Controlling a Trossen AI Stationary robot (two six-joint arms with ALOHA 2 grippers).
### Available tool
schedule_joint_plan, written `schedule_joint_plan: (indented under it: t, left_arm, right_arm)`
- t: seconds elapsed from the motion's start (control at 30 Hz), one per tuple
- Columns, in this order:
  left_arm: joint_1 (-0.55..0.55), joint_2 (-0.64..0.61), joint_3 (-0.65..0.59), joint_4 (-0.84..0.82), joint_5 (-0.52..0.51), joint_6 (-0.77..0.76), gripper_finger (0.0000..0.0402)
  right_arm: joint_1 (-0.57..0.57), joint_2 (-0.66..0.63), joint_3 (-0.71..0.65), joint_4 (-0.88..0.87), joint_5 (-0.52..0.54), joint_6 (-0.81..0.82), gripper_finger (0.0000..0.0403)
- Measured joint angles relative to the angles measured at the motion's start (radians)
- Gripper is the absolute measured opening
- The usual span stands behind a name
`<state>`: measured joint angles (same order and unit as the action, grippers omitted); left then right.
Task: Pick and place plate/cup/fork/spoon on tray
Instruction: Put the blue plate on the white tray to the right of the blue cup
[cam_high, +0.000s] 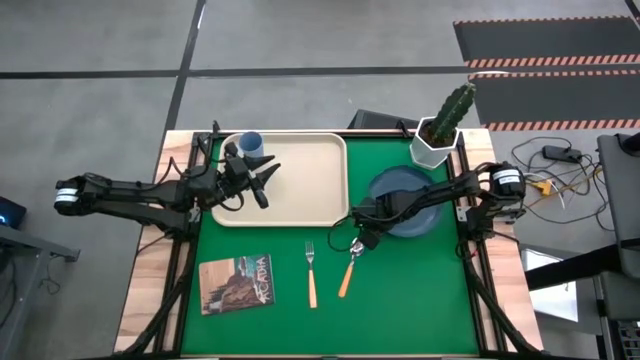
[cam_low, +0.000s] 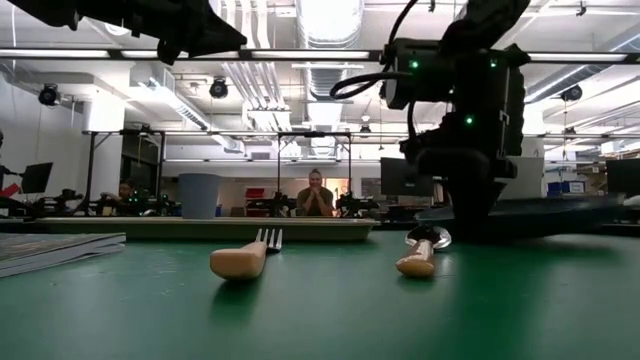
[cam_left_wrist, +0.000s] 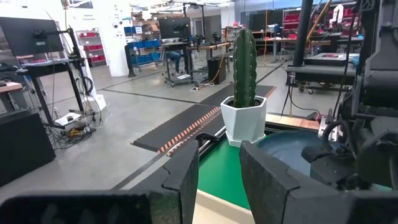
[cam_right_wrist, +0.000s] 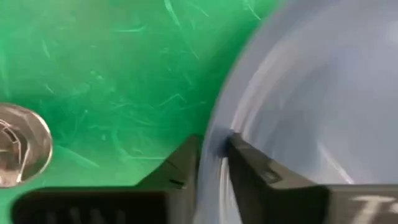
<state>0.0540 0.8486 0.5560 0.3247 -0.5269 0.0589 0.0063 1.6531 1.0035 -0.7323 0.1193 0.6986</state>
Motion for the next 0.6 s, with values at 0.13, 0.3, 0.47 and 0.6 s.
schedule_joint_plan:
  t: [0.13, 0.3, 0.47, 0.6]
  left_arm:
    - [0.0, 0.0, 0.0, 0.0, -0.003, 0.004, 0.0098]
    - [0.0, 0.0, 0.0, -0.001, -0.003, 0.005, 0.0098]
    - [0.0, 0.0, 0.0, -0.001, -0.003, 0.005, 0.0098]
    - [0.0, 0.0, 0.0, 0.0, -0.002, 0.005, 0.0098]
  right_arm:
    - [0.0, -0.018, 0.009, -0.001, 0.001, 0.001, 0.0017]
    - [0.0, -0.046, 0.022, 0.006, 0.008, -0.003, 0.0014]
    - [0.002, -0.073, 0.05, -0.026, 0.038, -0.044, 0.0012]
    - [0.005, -0.079, 0.1, -0.094, 0.085, -0.08, 0.0011]
